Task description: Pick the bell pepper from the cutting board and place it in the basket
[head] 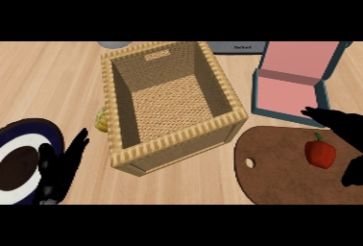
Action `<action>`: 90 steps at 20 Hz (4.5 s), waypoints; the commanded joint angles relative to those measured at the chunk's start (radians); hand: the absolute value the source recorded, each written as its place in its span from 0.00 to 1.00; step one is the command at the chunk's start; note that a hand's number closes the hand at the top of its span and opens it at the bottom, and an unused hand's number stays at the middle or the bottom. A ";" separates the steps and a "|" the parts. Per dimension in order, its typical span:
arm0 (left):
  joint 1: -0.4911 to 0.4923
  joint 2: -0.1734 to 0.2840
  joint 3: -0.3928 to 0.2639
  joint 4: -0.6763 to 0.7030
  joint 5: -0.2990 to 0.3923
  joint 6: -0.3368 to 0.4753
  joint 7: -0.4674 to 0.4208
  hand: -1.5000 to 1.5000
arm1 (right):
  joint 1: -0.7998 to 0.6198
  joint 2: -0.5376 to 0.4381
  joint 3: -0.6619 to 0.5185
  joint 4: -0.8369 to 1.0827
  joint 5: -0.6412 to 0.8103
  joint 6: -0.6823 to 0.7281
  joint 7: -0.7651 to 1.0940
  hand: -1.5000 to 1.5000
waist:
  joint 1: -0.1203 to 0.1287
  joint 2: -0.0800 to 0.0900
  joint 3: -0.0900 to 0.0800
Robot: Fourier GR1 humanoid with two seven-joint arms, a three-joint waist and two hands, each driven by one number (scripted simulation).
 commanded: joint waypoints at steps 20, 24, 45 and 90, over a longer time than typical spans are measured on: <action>0.052 -0.041 0.038 0.088 -0.028 -0.048 -0.028 0.50 | -0.041 0.065 0.029 0.203 0.195 -0.150 -0.188 1.00 | 0.005 0.012 -0.012; 0.048 -0.053 0.014 -0.010 -0.052 -0.016 0.070 0.50 | -0.012 0.084 0.052 0.186 0.266 -0.231 -0.199 1.00 | -0.001 0.009 -0.012; 0.047 -0.053 0.045 0.010 -0.044 -0.047 0.031 0.50 | 0.116 0.751 0.584 -0.249 0.302 -0.407 0.405 1.00 | 0.000 0.007 -0.004; 0.004 -0.063 0.045 0.011 -0.071 -0.067 0.087 0.50 | -0.865 0.756 0.347 0.034 -0.062 -1.029 1.212 1.00 | 0.039 0.017 -0.013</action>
